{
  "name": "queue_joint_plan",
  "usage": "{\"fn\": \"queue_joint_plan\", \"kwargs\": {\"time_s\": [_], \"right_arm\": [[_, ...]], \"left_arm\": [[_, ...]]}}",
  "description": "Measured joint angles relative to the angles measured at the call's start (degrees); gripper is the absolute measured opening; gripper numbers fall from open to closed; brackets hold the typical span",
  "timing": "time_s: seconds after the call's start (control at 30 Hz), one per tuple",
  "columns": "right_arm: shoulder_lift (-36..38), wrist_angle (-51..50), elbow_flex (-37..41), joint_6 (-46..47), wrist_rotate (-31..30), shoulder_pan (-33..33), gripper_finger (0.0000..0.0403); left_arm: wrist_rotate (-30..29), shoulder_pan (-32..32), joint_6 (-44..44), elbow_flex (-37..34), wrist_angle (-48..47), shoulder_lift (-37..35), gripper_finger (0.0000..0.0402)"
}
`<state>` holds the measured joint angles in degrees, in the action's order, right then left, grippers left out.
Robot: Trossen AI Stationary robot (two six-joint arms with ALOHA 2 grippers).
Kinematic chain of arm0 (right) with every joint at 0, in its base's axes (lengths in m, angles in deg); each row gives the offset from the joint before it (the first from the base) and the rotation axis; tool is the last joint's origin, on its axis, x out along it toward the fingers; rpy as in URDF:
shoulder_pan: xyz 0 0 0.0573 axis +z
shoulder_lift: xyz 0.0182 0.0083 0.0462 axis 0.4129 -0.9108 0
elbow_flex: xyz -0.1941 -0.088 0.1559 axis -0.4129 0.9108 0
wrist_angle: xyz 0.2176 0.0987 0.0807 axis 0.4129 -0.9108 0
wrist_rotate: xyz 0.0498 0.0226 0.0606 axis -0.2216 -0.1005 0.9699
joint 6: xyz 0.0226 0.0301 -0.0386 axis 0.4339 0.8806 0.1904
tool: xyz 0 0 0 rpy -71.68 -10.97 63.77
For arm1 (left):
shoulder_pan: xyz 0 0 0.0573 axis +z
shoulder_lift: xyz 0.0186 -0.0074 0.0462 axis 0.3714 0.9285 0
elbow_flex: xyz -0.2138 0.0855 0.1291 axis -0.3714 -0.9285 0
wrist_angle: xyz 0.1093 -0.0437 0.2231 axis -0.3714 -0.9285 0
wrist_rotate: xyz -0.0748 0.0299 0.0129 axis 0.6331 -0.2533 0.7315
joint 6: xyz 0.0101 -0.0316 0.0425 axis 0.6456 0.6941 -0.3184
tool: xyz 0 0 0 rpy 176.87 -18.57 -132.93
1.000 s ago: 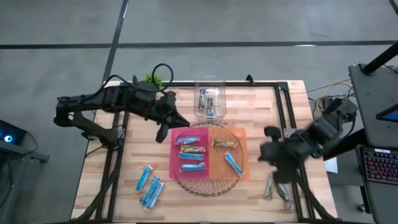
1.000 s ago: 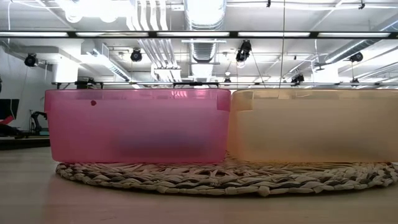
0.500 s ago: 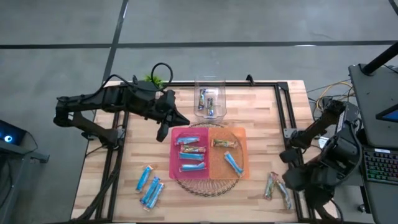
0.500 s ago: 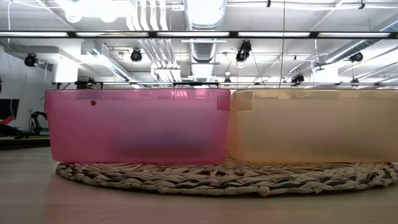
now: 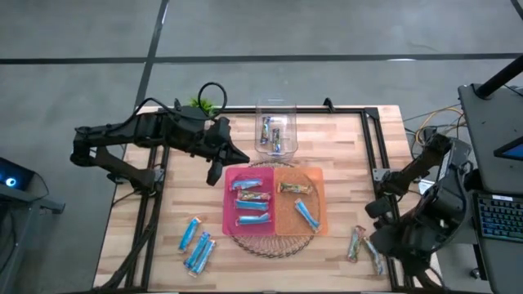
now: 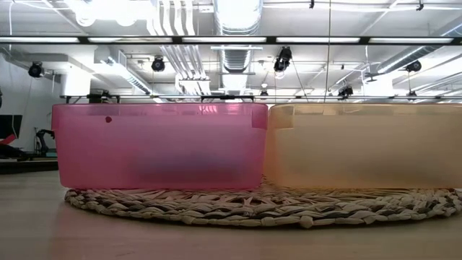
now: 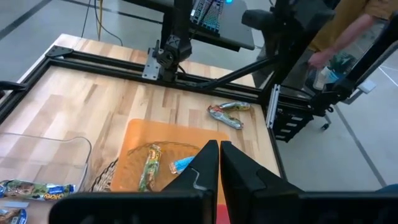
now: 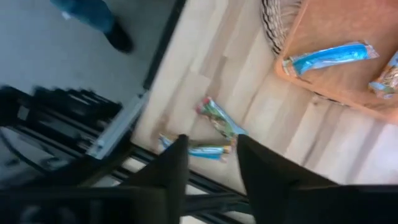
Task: Pick and place Granola Bars by type
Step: Put the red granola bar into the red bin
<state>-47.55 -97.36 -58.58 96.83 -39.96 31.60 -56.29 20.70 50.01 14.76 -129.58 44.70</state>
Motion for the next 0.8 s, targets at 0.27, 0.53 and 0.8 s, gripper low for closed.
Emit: {"fn": "queue_joint_plan", "kwargs": {"time_s": [0.27, 0.53, 0.8], "right_arm": [[-4.2, 0.2, 6.1, -6.9, -0.1, 0.0, 0.0254], [-3.3, 10.7, 16.3, -9.4, -0.2, 0.1, 0.0273], [1.3, 18.8, 28.2, -9.4, -0.2, 2.2, 0.0252]], "left_arm": [[-2.3, 0.0, 0.3, 0.0, -0.2, 0.0, 0.0], [-2.5, 0.0, 1.2, 0.0, -0.2, 0.0, 0.0], [-2.8, 0.0, 1.8, 0.0, -0.2, 0.0, 0.0]]}}
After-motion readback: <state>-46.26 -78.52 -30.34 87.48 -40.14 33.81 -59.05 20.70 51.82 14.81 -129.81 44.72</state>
